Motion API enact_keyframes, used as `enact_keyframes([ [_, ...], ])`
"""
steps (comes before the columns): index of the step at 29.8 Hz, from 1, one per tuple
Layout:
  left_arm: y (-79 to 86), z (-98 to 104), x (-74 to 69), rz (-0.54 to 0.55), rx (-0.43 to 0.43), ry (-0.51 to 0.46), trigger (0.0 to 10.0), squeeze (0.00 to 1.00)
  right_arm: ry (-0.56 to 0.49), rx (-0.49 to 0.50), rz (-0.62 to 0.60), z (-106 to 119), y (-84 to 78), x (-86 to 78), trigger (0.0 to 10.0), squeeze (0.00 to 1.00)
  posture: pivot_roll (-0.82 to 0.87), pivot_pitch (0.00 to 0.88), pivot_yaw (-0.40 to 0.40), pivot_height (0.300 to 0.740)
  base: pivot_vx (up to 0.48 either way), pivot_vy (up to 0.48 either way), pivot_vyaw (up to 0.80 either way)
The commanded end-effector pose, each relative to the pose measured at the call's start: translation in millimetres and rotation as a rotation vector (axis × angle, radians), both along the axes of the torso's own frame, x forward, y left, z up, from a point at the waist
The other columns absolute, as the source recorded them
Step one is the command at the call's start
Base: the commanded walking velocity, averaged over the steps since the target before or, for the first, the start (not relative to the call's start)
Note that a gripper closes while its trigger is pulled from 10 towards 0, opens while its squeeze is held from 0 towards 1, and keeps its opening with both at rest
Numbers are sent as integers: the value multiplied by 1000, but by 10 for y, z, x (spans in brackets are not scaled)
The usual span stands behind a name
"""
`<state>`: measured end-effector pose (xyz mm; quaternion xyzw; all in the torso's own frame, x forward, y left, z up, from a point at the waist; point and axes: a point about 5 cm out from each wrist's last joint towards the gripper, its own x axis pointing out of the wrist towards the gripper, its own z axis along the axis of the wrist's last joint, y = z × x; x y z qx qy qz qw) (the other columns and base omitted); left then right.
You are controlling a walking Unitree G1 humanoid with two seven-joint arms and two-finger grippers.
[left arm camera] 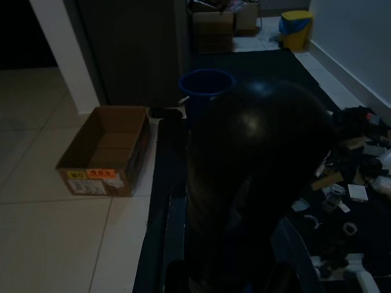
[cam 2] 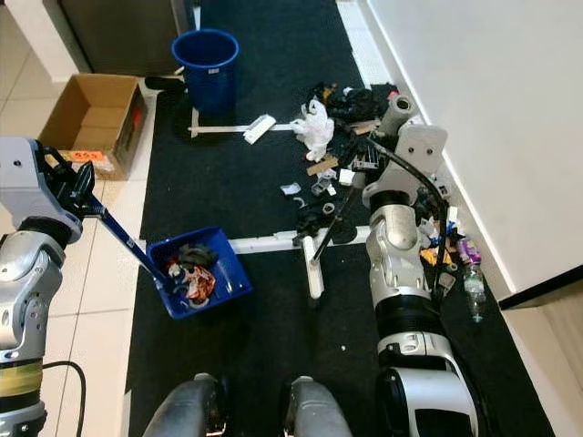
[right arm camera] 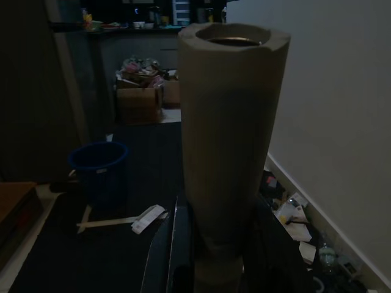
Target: Sweep floor
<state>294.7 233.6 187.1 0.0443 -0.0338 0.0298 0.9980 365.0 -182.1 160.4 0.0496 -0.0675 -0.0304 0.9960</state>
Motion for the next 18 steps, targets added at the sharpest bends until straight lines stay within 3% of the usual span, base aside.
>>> enact_keyframes([
  [1,-11,72,-1,-6,21,-52,10000,0,-50,-9,-3,90,-12,7,10000,0,23,173,-22,740,480,0,0],
  [18,-40,-37,-10,-9,29,-36,10000,0,-24,-27,-7,-1,-34,-8,10000,0,20,168,-22,740,480,0,0],
])
